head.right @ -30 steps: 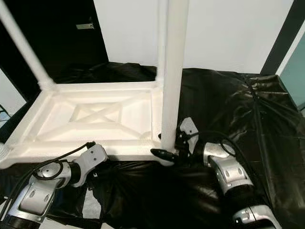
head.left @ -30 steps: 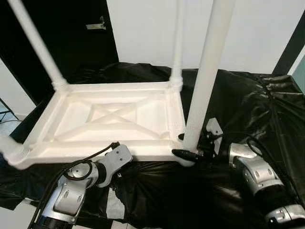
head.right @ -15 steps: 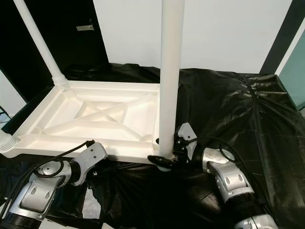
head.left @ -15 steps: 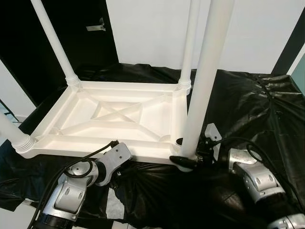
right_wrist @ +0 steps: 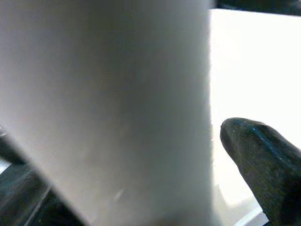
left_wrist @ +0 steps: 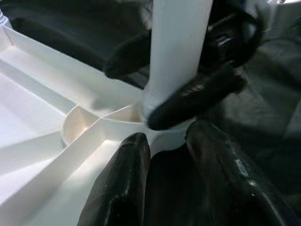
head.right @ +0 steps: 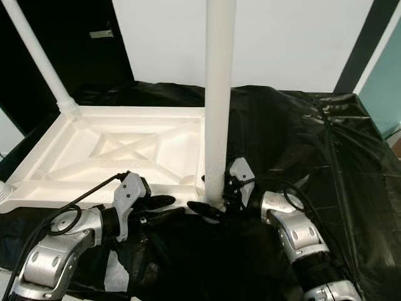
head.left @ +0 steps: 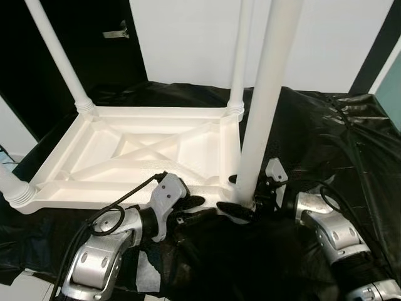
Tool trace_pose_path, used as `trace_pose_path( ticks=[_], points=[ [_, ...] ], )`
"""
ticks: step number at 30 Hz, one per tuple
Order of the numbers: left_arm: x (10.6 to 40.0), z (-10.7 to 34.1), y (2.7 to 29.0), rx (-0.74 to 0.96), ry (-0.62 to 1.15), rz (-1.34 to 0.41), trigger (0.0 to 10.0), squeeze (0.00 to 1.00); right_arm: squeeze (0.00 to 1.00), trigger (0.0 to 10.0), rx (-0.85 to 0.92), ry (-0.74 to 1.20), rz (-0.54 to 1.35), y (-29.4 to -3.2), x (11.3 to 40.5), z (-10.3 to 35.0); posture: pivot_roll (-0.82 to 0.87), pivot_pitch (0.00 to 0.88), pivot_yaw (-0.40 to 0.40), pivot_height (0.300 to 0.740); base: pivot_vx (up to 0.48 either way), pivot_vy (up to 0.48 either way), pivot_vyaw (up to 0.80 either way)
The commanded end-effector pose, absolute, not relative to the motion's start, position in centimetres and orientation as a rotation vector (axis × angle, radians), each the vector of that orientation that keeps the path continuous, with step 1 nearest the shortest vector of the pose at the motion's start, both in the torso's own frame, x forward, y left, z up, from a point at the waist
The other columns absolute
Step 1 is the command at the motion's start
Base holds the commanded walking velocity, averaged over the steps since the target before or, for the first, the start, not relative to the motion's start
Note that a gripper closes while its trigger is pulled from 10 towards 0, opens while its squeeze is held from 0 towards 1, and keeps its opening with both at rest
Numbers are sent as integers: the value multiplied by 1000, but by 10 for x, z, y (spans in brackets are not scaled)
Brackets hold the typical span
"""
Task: Building children table
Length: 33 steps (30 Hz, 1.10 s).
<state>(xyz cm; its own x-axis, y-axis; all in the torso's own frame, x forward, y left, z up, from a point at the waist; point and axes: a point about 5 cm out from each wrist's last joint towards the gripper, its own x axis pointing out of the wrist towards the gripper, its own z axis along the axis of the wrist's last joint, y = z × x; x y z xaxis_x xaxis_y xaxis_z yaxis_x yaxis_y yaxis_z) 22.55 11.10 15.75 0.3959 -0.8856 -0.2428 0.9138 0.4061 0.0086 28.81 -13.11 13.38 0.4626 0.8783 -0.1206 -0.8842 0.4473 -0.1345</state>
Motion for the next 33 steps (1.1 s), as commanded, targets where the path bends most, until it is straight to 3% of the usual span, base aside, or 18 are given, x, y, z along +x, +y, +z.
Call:
trace_pose_path(
  ticks=[1, 4, 5, 6, 7, 15, 21, 22, 24, 25, 26, 27, 33],
  points=[
    [217, 160, 111, 123, 224, -1288, 10000, 0, 0, 10000, -193, 21, 1089, -128, 290, 136, -9, 0, 7, 740, 0, 0, 0],
    [213, 162, 111, 120, 223, -1316, 10000, 0, 0, 10000, -211, -2, 1069, -129, 296, 140, -5, 0, 6, 740, 0, 0, 0],
    [212, 161, 112, 130, 229, -1320, 10000, 0, 0, 9412, -216, -6, 1065, -129, 298, 140, -5, 0, 6, 740, 0, 0, 0],
    [212, 159, 112, 143, 237, -1320, 10000, 0, 0, 39, -218, -8, 1063, -129, 299, 141, -3, 0, 6, 740, 0, 0, 0],
    [212, 157, 113, 149, 245, -1311, 10000, 0, 0, 0, -218, -8, 1060, -130, 301, 142, -1, 0, 5, 740, 0, 0, 0],
    [220, 158, 111, 148, 235, -1214, 10000, 0, 0, 0, -192, 8, 1010, -132, 304, 140, -1, 0, 3, 740, 0, 0, 0],
    [226, 154, 107, 136, 209, -1160, 10000, 0, 0, 0, -191, 6, 854, -128, 309, 137, -2, 0, -4, 740, 0, 0, 0],
    [227, 153, 105, 144, 188, -1136, 10000, 0, 0, 2588, -197, 12, 768, -127, 311, 134, -4, 0, -3, 740, 0, 0, 0],
    [227, 153, 105, 144, 188, -1136, 10000, 0, 0, 2588, -197, 12, 768, -127, 311, 134, -4, 0, -3, 740, 0, 0, 0],
    [229, 152, 104, 149, 177, -1115, 10000, 0, 0, 8510, -202, 16, 706, -125, 311, 132, -4, 0, -4, 740, 0, 0, 0],
    [229, 152, 104, 149, 177, -1115, 10000, 0, 0, 8510, -202, 16, 706, -125, 311, 132, -4, 0, -4, 740, 0, 0, 0],
    [235, 146, 106, 183, 181, -1034, 10000, 0, 0, 10000, -176, 14, 538, -116, 307, 126, -4, 0, -6, 740, 0, 0, 0],
    [241, 146, 106, 203, 150, -960, 10000, 0, 0, 10000, -76, 21, 236, -108, 301, 123, -12, 0, -6, 740, 0, 0, 0]
  ],
)
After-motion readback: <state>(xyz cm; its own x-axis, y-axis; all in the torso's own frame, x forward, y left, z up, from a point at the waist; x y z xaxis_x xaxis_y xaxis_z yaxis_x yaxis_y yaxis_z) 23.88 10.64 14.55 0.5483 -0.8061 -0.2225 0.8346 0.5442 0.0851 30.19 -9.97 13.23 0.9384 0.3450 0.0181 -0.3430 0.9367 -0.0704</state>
